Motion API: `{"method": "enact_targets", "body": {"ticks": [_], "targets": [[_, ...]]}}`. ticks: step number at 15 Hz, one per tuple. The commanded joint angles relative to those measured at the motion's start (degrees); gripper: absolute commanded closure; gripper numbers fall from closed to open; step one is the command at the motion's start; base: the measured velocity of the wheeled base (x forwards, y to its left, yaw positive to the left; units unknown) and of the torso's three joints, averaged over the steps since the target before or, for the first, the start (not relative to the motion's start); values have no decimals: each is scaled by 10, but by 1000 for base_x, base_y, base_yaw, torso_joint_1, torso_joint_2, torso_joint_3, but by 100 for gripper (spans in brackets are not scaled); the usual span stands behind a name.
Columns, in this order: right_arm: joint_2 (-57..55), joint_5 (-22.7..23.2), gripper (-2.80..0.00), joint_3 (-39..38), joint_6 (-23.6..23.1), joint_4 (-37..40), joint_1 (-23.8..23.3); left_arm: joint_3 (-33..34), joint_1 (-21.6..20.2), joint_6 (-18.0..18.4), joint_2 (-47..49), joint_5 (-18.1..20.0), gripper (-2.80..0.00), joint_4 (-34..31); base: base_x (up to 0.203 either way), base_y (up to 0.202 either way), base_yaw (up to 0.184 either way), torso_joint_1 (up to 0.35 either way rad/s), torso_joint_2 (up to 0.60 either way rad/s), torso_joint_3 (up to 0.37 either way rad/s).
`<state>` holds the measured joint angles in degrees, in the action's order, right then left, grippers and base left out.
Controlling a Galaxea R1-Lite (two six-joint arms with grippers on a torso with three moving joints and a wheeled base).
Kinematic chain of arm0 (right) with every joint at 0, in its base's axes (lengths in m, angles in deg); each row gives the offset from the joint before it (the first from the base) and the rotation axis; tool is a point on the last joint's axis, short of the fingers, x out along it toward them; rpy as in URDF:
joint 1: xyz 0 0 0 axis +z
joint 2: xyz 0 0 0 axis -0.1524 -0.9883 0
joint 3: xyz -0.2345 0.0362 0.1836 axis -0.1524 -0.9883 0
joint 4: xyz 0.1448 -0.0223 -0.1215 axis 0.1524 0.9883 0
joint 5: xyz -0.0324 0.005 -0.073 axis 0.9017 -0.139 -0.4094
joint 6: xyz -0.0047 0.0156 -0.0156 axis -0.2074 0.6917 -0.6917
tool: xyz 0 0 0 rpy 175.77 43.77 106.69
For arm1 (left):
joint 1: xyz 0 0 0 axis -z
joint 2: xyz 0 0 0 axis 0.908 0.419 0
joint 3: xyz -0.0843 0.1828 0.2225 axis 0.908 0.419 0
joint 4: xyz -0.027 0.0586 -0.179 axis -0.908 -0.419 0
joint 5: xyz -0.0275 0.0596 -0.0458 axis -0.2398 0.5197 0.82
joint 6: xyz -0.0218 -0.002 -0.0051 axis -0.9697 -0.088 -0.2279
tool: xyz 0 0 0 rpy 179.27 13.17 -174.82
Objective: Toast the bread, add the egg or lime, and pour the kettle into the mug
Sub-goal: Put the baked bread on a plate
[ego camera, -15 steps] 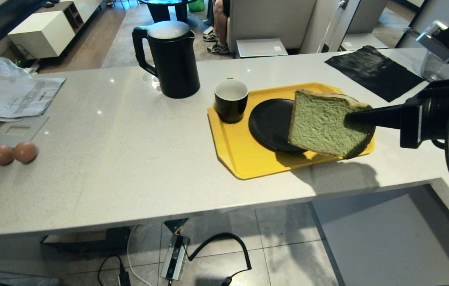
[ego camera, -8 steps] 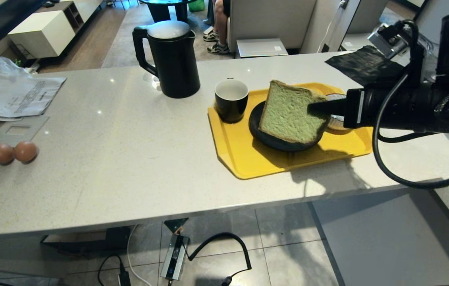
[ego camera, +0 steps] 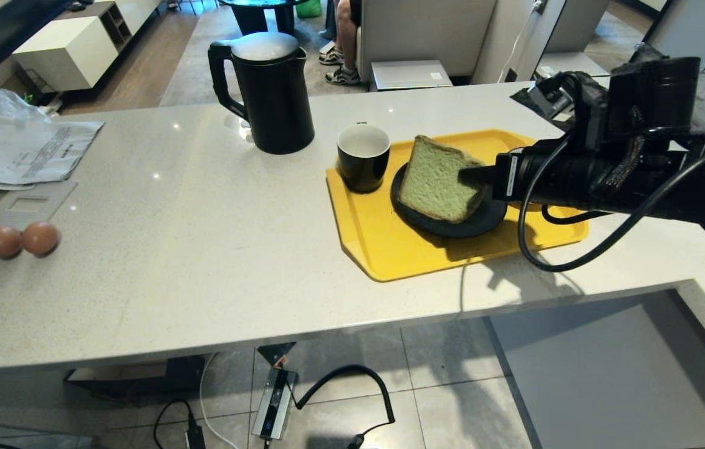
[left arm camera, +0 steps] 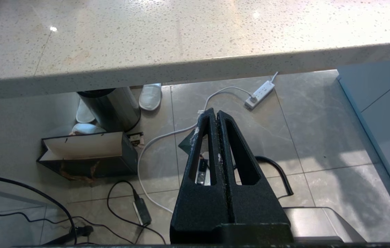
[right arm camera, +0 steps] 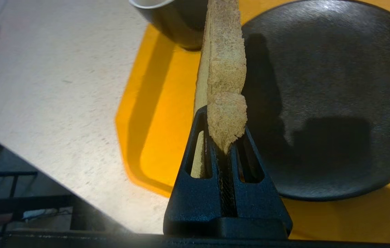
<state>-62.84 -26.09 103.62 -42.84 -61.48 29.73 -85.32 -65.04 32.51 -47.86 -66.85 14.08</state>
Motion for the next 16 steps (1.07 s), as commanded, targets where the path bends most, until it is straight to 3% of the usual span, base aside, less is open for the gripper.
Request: {"method": "enact_targets", "body": {"ticks": [1, 10, 15, 16], "targets": [[-34, -13, 0, 14, 0, -1, -8, 8, 0, 0, 0, 0, 0, 0, 0, 0, 0, 0, 0, 0], [-50, -16, 0, 21, -13, -2, -65, 8, 0, 0, 0, 0, 0, 0, 0, 0, 0, 0, 0, 0], [-45, -18, 0, 9, -22, -1, -67, 8, 0, 0, 0, 0, 0, 0, 0, 0, 0, 0, 0, 0], [-43, -19, -280, 9, -21, -1, -67, 8, 0, 0, 0, 0, 0, 0, 0, 0, 0, 0, 0, 0]]}}
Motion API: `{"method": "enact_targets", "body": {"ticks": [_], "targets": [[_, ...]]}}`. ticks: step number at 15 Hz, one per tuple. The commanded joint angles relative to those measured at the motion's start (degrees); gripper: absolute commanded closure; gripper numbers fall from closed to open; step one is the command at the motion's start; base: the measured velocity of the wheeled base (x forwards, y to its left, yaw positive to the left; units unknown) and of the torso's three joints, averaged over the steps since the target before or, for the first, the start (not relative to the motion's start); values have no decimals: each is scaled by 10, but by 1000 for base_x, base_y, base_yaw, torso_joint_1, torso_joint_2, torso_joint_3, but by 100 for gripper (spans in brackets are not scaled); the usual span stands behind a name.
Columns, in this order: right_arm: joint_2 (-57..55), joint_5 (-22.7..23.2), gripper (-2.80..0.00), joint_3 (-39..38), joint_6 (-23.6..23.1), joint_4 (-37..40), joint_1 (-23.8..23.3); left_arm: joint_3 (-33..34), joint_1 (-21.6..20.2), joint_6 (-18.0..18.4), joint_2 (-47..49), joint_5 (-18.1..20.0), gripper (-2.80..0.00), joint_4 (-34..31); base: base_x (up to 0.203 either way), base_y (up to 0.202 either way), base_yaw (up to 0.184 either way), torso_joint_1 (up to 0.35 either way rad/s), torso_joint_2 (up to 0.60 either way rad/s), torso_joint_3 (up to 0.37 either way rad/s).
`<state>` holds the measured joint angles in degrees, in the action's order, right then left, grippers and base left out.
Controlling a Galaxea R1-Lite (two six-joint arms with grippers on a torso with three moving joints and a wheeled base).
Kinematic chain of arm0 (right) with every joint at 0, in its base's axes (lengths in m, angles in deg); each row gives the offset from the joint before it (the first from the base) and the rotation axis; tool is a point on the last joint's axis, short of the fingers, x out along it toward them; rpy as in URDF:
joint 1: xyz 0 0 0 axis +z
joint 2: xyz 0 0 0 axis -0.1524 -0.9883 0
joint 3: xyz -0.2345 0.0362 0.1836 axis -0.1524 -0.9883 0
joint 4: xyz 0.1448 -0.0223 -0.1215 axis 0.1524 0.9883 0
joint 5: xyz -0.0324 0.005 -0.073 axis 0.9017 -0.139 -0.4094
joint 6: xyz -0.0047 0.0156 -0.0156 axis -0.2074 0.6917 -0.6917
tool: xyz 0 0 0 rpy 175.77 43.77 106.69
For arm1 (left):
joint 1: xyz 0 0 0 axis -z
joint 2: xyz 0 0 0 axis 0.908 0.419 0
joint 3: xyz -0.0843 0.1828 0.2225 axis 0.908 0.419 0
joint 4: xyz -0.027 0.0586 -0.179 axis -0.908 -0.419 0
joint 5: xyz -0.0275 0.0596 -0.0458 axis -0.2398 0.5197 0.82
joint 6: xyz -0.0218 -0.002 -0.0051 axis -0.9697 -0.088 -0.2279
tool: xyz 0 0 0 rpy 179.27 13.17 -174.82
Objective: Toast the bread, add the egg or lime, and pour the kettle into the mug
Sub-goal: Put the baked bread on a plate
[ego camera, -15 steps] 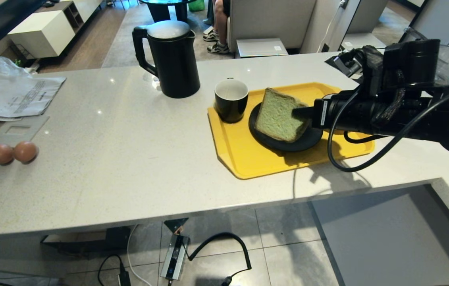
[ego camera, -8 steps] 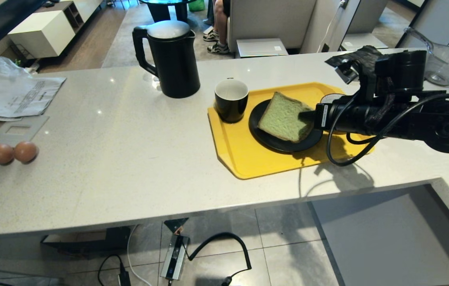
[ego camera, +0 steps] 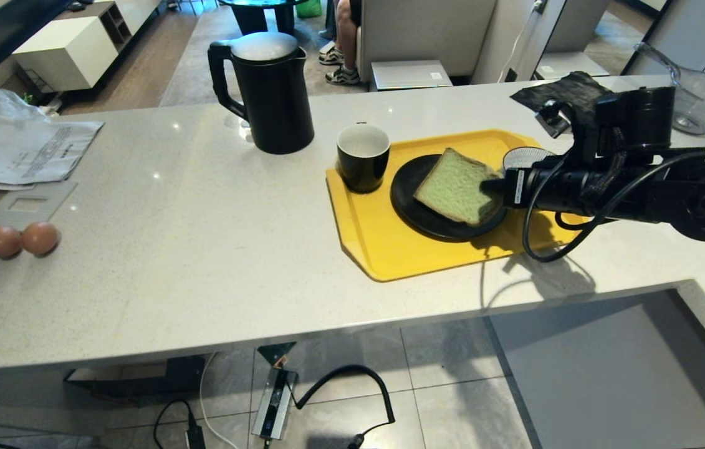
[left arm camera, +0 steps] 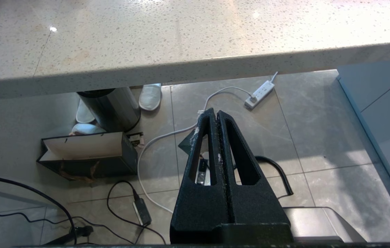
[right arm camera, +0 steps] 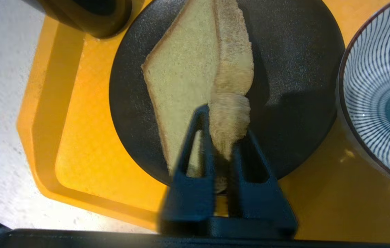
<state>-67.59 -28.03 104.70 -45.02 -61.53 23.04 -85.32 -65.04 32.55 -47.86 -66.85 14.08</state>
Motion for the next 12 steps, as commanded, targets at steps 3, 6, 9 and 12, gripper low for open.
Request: {"method": "enact_targets", "body": {"ticks": [3, 6, 9, 12], "targets": [[10, 1, -280, -9, 1, -1, 0, 8, 0, -1, 0, 0, 0, 0, 0, 0, 0, 0, 0, 0], [20, -2, -280, -19, -9, -2, -9, 8, 0, -1, 0, 0, 0, 0, 0, 0, 0, 0, 0, 0], [43, -9, -280, -51, -56, -2, -24, 8, 0, -1, 0, 0, 0, 0, 0, 0, 0, 0, 0, 0], [63, -9, -280, -68, -60, -2, -36, 8, 0, -1, 0, 0, 0, 0, 0, 0, 0, 0, 0, 0]]}}
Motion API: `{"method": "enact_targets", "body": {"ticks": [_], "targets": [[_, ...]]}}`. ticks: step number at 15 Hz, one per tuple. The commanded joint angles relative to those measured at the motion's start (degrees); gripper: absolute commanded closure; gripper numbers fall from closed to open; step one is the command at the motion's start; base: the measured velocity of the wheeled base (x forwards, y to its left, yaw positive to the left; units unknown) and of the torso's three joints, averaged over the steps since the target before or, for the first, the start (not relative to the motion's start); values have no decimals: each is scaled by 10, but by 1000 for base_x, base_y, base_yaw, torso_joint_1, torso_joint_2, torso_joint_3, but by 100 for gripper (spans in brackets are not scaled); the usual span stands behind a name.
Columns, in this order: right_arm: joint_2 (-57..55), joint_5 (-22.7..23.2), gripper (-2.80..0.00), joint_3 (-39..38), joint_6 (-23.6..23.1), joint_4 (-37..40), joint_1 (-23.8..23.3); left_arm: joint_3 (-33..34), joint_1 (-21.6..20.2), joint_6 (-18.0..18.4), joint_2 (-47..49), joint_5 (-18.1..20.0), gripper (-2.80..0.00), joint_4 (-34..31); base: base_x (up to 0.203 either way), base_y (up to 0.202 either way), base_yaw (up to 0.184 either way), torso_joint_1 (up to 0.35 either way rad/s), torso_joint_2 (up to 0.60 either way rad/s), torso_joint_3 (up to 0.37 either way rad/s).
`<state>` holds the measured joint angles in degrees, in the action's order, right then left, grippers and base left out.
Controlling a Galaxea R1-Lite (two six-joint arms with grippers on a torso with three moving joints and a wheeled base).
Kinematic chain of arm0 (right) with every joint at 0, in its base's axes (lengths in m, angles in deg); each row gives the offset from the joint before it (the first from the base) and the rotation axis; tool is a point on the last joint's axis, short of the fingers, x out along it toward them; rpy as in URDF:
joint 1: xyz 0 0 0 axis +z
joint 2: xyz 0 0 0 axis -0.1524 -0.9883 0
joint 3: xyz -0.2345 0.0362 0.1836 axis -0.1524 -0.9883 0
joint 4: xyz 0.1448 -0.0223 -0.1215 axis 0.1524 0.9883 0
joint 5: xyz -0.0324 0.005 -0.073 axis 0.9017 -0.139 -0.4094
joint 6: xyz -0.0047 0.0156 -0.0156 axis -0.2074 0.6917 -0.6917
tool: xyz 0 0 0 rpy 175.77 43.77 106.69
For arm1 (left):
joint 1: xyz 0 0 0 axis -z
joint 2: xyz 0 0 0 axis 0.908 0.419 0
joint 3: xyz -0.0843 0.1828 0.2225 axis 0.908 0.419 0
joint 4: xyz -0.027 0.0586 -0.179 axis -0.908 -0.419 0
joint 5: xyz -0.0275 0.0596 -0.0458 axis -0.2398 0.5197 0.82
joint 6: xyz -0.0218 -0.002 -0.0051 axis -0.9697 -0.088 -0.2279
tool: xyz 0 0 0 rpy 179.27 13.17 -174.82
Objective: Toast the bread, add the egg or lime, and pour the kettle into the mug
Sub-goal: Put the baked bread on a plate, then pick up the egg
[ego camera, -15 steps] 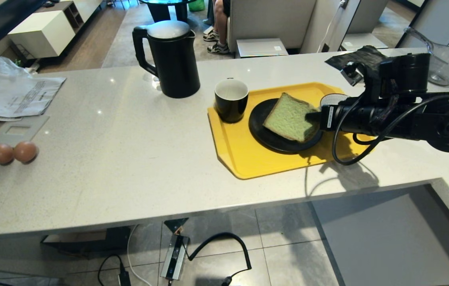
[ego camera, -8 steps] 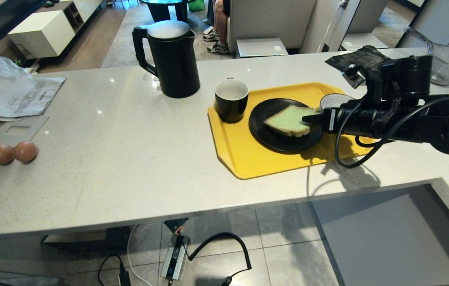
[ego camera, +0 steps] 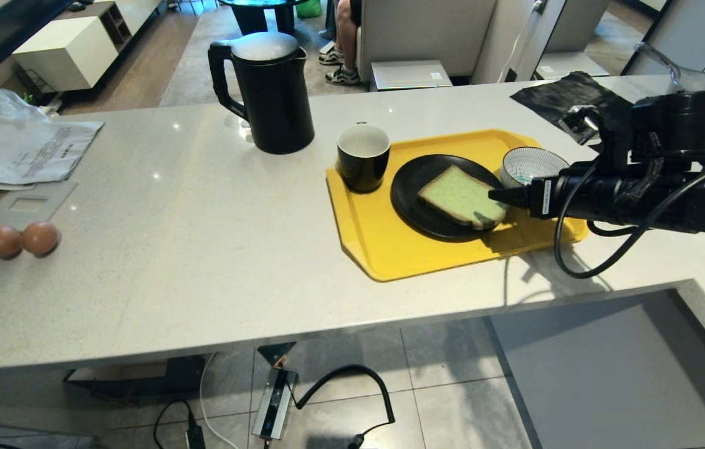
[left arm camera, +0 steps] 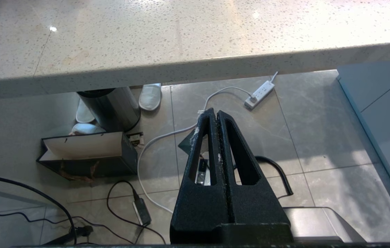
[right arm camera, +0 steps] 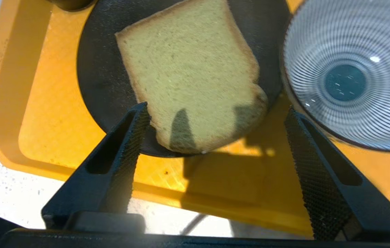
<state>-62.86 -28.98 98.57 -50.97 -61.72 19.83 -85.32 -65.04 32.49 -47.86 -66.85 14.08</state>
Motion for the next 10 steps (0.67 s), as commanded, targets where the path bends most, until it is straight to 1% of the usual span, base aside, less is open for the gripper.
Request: {"method": "enact_targets", "body": {"ticks": [1, 4, 6, 8, 10], "targets": [[23, 1, -280, -9, 0, -1, -5, 8, 0, 0, 0, 0, 0, 0, 0, 0, 0, 0, 0, 0], [53, 1, -280, -24, 0, -9, -5, 8, 0, 0, 0, 0, 0, 0, 0, 0, 0, 0, 0, 0], [81, 1, -280, -37, 4, -43, -10, 8, 0, 0, 0, 0, 0, 0, 0, 0, 0, 0, 0, 0], [114, 1, -280, -44, 7, -69, -29, 8, 0, 0, 0, 0, 0, 0, 0, 0, 0, 0, 0, 0], [127, 3, -280, -39, 13, -73, -62, 8, 0, 0, 0, 0, 0, 0, 0, 0, 0, 0, 0, 0]]}}
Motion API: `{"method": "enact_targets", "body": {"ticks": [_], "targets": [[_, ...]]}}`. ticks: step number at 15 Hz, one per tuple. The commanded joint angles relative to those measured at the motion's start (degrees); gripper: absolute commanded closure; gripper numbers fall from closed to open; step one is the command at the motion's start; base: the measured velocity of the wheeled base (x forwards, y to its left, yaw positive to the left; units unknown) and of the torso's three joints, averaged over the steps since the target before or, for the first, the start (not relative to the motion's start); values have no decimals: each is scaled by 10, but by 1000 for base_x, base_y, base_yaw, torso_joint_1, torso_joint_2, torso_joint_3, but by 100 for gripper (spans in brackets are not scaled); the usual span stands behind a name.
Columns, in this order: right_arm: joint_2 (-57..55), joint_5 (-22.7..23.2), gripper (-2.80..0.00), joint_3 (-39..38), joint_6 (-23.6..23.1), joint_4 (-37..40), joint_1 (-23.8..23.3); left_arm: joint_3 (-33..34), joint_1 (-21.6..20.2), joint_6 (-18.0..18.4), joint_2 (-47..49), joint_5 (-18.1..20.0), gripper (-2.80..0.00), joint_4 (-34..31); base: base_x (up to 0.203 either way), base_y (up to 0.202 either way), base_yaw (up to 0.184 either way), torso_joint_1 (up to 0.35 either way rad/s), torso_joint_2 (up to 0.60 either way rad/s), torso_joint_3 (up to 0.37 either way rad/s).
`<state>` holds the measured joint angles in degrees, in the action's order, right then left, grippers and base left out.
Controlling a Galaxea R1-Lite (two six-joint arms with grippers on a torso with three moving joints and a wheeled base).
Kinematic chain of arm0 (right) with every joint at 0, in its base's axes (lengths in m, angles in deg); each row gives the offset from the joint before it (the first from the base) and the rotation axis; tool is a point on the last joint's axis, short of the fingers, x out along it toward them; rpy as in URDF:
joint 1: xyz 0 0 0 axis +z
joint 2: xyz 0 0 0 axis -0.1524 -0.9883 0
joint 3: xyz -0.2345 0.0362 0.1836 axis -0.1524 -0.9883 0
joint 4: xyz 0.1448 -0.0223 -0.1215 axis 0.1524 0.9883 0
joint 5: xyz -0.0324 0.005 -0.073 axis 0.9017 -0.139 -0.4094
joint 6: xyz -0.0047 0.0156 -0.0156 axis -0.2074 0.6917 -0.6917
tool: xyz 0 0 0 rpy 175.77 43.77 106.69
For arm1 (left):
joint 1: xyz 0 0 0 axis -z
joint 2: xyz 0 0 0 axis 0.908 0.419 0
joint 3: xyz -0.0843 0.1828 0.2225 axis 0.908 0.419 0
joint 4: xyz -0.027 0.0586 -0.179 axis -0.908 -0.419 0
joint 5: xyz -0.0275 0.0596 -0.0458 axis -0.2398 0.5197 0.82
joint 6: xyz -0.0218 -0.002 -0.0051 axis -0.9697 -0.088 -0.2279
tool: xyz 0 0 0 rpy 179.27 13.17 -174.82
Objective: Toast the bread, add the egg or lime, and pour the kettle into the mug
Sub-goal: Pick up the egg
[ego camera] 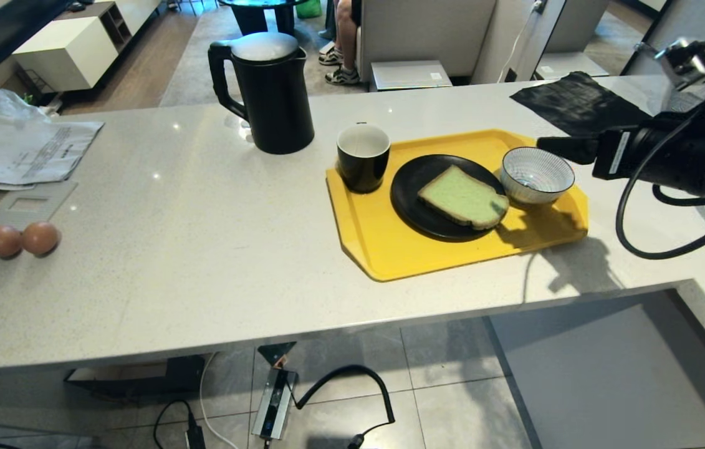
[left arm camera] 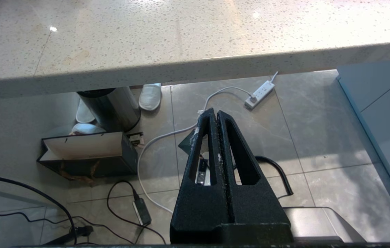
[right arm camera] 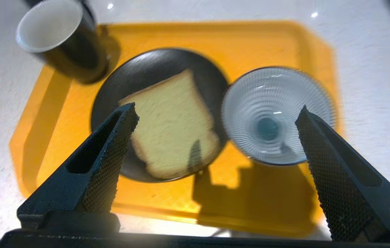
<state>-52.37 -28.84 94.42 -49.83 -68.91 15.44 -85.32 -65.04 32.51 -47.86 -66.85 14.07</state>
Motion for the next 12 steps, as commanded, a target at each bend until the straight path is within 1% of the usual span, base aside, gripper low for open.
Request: {"method": "enact_targets", "body": {"ticks": [1, 4, 6, 7, 9, 12], "targets": [[23, 2, -280, 8, 1, -1, -34, 8, 0, 0, 0, 0, 0, 0, 0, 0, 0, 0, 0, 0], [15, 2, -280, 43, -3, -2, -81, 8, 0, 0, 0, 0, 0, 0, 0, 0, 0, 0, 0, 0], [12, 1, -280, 61, -5, -4, -89, 8, 0, 0, 0, 0, 0, 0, 0, 0, 0, 0, 0, 0], [13, 0, 0, 60, -5, -14, -90, 8, 0, 0, 0, 0, 0, 0, 0, 0, 0, 0, 0, 0], [14, -1, 0, 57, -8, -25, -90, 8, -1, 0, 0, 0, 0, 0, 0, 0, 0, 0, 0, 0], [16, -3, 0, 81, -24, -11, -89, 8, 0, 0, 0, 0, 0, 0, 0, 0, 0, 0, 0, 0]]}}
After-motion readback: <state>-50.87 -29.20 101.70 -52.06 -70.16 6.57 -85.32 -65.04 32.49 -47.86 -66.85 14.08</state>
